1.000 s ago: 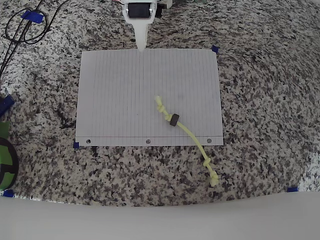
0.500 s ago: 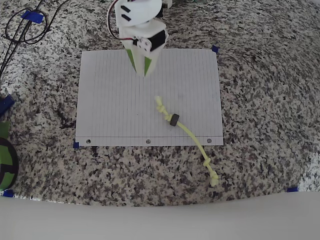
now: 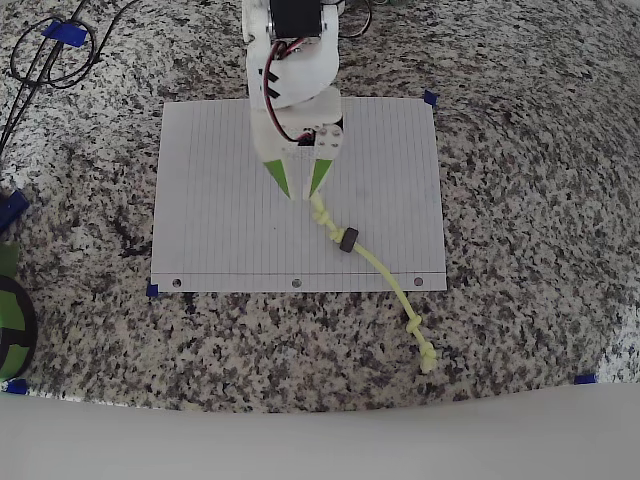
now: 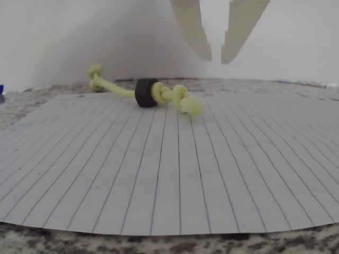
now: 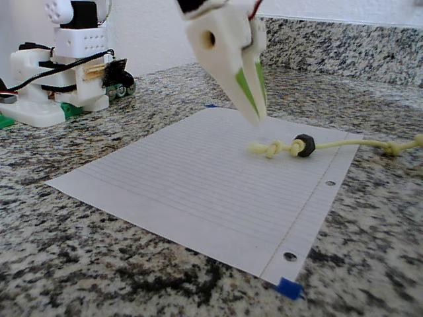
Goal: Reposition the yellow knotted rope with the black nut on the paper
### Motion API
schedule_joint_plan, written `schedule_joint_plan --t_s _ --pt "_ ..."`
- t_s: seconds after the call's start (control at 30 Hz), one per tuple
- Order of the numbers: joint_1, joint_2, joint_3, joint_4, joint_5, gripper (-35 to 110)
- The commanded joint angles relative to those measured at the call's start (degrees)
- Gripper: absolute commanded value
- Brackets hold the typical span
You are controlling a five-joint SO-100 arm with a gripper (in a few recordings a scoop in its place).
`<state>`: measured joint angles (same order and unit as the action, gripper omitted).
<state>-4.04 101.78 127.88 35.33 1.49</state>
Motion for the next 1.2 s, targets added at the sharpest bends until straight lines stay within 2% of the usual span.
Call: schedule_joint_plan --t_s 0.0,0.13,0.2,0.47,0.67,0.8,1.17 --pt "-0.4 -1.1 -2.2 -3.2 7.3 14" --pt "-1.0 -3.6 -3.9 -4.7 11.7 18" --pt "-1.2 -4.7 -4.5 -4.8 13.5 26" --pt "-1.9 -8.1 -5.6 -4.6 15.4 30" --pt "-2.1 -9.0 -6.6 -4.0 16.2 46" --pt "-2.7 -9.2 -6.9 -3.8 16.2 50" --pt "-2.9 -11.3 -8.3 -4.1 16.1 49"
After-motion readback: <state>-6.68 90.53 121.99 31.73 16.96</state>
